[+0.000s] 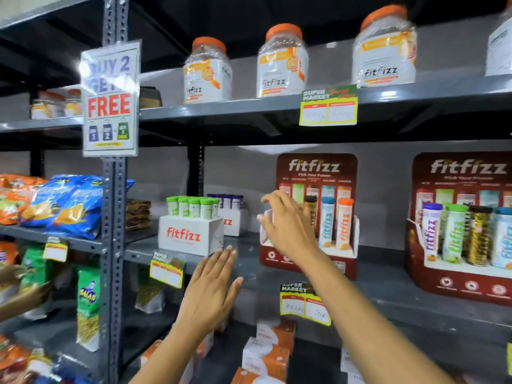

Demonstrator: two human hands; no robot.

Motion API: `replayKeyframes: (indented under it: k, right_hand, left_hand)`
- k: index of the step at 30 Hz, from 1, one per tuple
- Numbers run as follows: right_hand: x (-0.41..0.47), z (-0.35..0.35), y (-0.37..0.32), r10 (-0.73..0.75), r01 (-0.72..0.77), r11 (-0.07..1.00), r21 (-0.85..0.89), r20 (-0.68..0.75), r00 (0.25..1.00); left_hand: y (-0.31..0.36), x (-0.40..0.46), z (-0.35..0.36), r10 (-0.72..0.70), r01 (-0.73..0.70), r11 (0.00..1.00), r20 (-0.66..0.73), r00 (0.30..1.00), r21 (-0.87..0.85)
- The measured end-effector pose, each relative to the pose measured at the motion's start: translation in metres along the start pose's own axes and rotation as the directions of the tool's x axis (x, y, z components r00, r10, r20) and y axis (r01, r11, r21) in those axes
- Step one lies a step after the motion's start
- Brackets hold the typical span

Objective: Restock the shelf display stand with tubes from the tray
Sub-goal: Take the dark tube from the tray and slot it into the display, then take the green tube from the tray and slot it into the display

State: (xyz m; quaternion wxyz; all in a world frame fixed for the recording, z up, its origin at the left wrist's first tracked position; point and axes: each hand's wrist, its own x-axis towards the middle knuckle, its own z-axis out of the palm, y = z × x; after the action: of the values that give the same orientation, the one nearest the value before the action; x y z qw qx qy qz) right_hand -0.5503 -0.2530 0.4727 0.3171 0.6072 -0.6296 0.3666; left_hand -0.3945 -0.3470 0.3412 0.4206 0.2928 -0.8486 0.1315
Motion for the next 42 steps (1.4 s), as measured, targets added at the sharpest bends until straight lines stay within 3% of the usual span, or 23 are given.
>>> replayKeyframes:
  k: [6, 13, 18, 21, 23, 25, 34, 37, 42]
  right_hand:
    - [-0.097, 0.053, -0.099, -0.109, 0.09, 0.951, 0.297, 0.049, 0.993]
    - [-0.232, 0.128, -0.212, -0.289, 0.082, 0.828, 0.554, 0.297, 0.91]
    - [-0.346, 0.169, -0.271, -0.46, 0.055, 0.777, 0.627, 0.507, 0.729]
    - [-0.412, 0.186, -0.296, -0.524, 0.07, 0.797, 0.6, 0.63, 0.573]
    - [-0.447, 0.192, -0.31, -0.571, 0.042, 0.787, 0.616, 0.7, 0.428]
    - [-0.481, 0.197, -0.322, -0.624, 0.015, 0.76, 0.65, 0.723, 0.297]
    - [-0.575, 0.214, -0.365, -0.643, -0.013, 0.765, 0.644, 0.762, -0.075]
    - [-0.59, 0.221, -0.383, -0.627, 0.017, 0.773, 0.634, 0.768, -0.134]
    - [-0.595, 0.233, -0.412, -0.552, 0.075, 0.819, 0.568, 0.818, -0.163]
  left_hand:
    - [-0.028, -0.104, -0.05, -0.039, 0.035, 0.996, 0.045, 0.998, 0.08]
    - [-0.054, -0.289, -0.112, -0.317, 0.281, 0.936, 0.162, 0.934, 0.21]
    - [-0.049, -0.429, -0.159, -0.552, 0.474, 0.819, 0.22, 0.804, 0.324]
    - [-0.039, -0.5, -0.176, -0.671, 0.572, 0.732, 0.246, 0.699, 0.37]
    - [-0.032, -0.54, -0.182, -0.739, 0.622, 0.667, 0.256, 0.623, 0.41]
    - [-0.024, -0.573, -0.184, -0.789, 0.658, 0.612, 0.275, 0.549, 0.44]
    - [-0.007, -0.637, -0.175, -0.892, 0.77, 0.449, 0.286, 0.351, 0.453]
    - [-0.011, -0.641, -0.173, -0.9, 0.775, 0.431, 0.284, 0.331, 0.462]
    - [-0.009, -0.644, -0.168, -0.915, 0.767, 0.399, 0.272, 0.298, 0.502]
